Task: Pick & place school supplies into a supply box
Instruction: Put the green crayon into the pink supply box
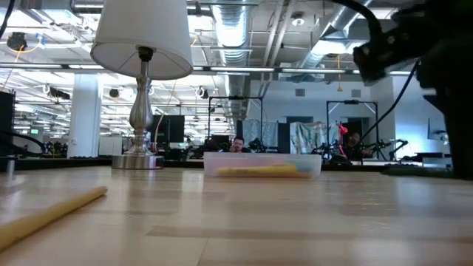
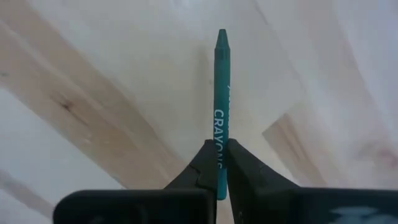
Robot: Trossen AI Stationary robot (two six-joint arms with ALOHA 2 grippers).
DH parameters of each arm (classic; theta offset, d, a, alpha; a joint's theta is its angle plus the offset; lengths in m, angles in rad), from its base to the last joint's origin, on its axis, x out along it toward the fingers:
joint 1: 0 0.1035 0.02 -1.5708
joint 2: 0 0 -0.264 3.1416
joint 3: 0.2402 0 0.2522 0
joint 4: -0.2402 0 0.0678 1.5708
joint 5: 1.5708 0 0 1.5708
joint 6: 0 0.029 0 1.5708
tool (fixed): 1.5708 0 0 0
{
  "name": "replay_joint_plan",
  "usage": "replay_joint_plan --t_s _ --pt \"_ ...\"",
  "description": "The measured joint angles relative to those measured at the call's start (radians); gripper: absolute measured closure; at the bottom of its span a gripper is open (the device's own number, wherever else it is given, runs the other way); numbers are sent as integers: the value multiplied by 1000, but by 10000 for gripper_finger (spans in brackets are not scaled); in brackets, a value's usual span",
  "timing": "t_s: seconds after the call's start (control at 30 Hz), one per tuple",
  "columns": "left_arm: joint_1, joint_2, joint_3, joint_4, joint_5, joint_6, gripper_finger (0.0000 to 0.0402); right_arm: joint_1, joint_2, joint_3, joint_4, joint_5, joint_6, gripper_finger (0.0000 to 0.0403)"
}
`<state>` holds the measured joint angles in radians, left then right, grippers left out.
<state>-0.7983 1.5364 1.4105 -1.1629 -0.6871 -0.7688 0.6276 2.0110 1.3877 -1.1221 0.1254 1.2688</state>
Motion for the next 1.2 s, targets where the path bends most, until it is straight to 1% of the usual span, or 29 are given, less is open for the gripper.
replay_joint_plan --t_s 0.13,0.2,0.3,0.4,0.5,0.63,0.77,0.9,1.0,1.03,1.2 --pt "-15 0 0 2 -33 -43 217 -18 -10 45 -57 31 -97 401" --pt "-21 0 0 3 -34 -59 217 -35 -27 66 -64 67 -151 401" --pt "-26 0 0 3 -40 -89 217 -74 -77 85 -67 148 -250 402" --pt "-34 0 0 5 -77 -121 217 -140 -128 88 -56 223 -410 402" --pt "-46 1 0 16 -110 -140 217 -234 -172 89 -28 256 -620 402" --pt "-51 1 0 39 -148 -141 217 -380 -194 89 33 248 -869 402" --pt "-51 1 0 67 -186 -144 217 -515 -189 89 126 193 -1075 401" --pt "-51 1 0 90 -240 -159 217 -614 -170 89 211 134 -1256 399" --pt "-51 1 0 90 -254 -171 217 -676 -157 93 267 93 -1351 398" --pt "-51 1 0 90 -257 -174 217 -696 -153 90 260 82 -1373 398" --pt "-51 2 0 89 -265 -179 217 -772 -140 92 278 45 -1426 389"
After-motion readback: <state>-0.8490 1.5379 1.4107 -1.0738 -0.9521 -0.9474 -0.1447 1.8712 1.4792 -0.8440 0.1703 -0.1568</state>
